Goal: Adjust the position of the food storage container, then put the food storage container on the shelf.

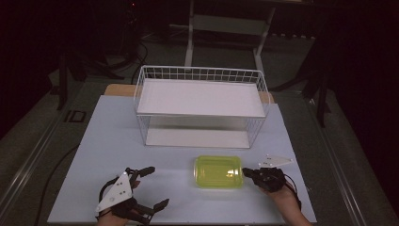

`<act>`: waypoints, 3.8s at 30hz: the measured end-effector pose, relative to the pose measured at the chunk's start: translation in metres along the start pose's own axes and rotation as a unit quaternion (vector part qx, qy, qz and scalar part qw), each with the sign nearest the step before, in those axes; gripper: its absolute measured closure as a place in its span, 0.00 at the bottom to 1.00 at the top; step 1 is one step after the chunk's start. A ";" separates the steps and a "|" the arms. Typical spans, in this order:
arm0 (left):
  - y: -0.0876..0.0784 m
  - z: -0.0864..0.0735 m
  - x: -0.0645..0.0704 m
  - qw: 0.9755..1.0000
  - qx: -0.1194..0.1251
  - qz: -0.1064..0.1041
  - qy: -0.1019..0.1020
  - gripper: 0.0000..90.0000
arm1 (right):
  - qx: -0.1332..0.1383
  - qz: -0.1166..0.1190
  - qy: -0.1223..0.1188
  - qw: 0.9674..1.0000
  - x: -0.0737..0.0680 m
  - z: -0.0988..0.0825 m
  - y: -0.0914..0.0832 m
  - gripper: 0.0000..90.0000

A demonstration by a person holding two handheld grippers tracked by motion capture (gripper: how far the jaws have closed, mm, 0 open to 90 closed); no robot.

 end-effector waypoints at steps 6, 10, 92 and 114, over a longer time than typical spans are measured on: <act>0.000 0.000 0.001 1.000 -0.001 0.000 0.001 0.02 | -0.001 0.008 -0.006 1.000 -0.006 0.004 0.008 1.00; -0.001 0.000 -0.002 1.000 0.001 0.008 -0.001 0.02 | -0.003 0.016 -0.010 1.000 -0.011 0.008 0.015 1.00; 0.070 -0.066 -0.060 0.918 -0.247 0.128 -0.283 0.10 | -0.029 0.024 0.225 0.974 -0.031 0.038 0.049 0.28; 0.069 -0.076 -0.050 0.898 -0.271 0.141 -0.315 0.77 | -0.098 0.022 0.331 0.938 -0.040 0.022 0.052 0.82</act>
Point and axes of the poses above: each handheld gripper's, and its own axes: y roughly forward along the jaws, z roughly out of its top, x roughly to its right, the point moved 8 cm from there along y, roughly forward along the jaws, and after that the axes turned 14 degrees about x, right-handed, at the moved point
